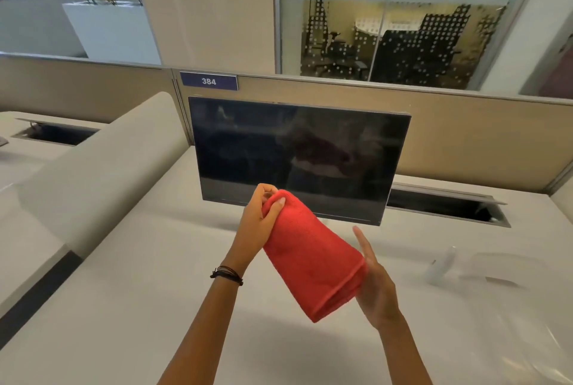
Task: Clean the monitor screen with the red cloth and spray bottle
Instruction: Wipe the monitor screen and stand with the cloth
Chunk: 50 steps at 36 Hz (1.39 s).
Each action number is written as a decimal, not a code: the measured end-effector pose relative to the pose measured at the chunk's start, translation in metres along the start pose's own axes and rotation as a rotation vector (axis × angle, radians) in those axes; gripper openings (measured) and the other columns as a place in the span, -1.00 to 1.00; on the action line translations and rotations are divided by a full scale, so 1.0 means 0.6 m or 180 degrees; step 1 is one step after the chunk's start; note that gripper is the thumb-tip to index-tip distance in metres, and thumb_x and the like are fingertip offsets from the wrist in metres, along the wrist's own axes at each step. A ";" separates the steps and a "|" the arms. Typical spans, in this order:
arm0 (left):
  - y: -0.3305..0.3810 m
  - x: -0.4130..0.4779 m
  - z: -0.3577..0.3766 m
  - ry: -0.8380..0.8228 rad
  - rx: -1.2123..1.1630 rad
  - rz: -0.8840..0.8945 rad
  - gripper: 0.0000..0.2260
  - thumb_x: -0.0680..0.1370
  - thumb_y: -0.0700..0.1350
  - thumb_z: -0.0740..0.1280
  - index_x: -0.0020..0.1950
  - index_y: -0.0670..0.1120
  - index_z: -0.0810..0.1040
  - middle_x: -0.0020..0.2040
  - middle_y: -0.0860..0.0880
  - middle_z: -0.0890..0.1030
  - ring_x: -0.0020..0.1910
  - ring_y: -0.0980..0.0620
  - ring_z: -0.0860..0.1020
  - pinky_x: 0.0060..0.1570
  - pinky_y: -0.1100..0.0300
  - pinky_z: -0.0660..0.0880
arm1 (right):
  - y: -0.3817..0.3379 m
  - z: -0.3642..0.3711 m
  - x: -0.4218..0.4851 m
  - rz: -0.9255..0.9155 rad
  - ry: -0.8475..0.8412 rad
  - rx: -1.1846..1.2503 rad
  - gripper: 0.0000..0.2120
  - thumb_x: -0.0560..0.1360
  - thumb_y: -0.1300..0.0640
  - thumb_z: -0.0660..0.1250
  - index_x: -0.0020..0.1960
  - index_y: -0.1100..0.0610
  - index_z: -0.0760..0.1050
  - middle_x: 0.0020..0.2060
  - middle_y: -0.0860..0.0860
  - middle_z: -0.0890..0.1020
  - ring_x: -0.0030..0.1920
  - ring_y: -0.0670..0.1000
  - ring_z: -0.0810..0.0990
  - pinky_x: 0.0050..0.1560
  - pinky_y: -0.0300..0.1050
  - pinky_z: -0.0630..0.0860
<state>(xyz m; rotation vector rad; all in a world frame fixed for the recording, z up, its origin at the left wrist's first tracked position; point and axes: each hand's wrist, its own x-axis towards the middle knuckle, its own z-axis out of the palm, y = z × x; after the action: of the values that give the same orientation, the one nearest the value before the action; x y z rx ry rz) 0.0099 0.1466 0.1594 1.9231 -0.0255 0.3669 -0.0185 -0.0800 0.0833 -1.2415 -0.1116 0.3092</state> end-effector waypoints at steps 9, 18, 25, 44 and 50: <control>-0.027 0.039 -0.047 0.0309 -0.0501 -0.0263 -0.91 0.60 -0.02 0.14 0.08 0.03 0.35 -0.05 0.14 0.46 -0.05 0.16 0.48 -0.19 0.24 0.47 | 0.027 0.099 0.015 0.0001 0.0221 0.0797 -0.21 0.22 -0.38 0.40 0.32 0.00 0.34 0.17 -0.06 0.61 0.18 -0.05 0.57 0.00 -0.21 0.57; -0.062 0.050 -0.035 0.0501 -0.1362 -0.1048 -0.74 0.61 0.05 0.10 0.24 -0.04 0.31 0.11 -0.04 0.47 0.01 0.01 0.51 -0.21 0.19 0.52 | 0.035 0.171 0.045 -0.0338 0.0587 0.0439 -0.05 0.11 -0.22 0.58 0.38 0.02 0.27 0.27 0.08 0.51 0.25 0.06 0.52 0.11 -0.10 0.54; -0.086 0.054 -0.062 0.0424 -0.1819 -0.1545 -0.73 0.61 0.04 0.10 0.25 -0.05 0.28 0.13 -0.09 0.46 0.05 -0.07 0.49 -0.17 0.12 0.51 | 0.039 0.210 0.073 -0.0645 0.0970 0.0407 -0.33 0.22 0.07 0.57 0.26 -0.01 0.39 0.10 0.00 0.63 0.11 0.03 0.61 -0.05 -0.10 0.60; -0.166 0.053 -0.157 -0.0847 -0.1240 -0.1020 -0.52 0.49 0.06 0.31 0.33 0.15 0.17 0.21 0.07 0.35 0.04 0.08 0.48 -0.31 0.37 0.56 | 0.073 0.363 0.163 -0.0674 0.1903 0.0601 -0.47 0.19 -0.20 0.50 0.08 -0.27 0.36 0.04 -0.15 0.57 0.07 0.00 0.58 -0.12 -0.17 0.55; -0.176 0.077 -0.195 -0.1295 -0.0469 -0.0628 -0.59 0.50 0.09 0.30 0.27 0.16 0.21 0.17 0.11 0.36 0.01 0.12 0.50 -0.28 0.39 0.55 | 0.060 0.378 0.204 -0.0508 0.2730 0.0554 -0.54 0.42 0.07 0.42 0.20 -0.08 0.26 0.05 -0.04 0.49 0.00 0.04 0.51 0.00 0.03 0.50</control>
<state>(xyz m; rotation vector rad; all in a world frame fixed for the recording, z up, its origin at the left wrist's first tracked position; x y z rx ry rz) 0.0460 0.3006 0.1145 1.8064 -0.1257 -0.1576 0.0355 0.1729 0.1129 -1.0943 0.5410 -0.3585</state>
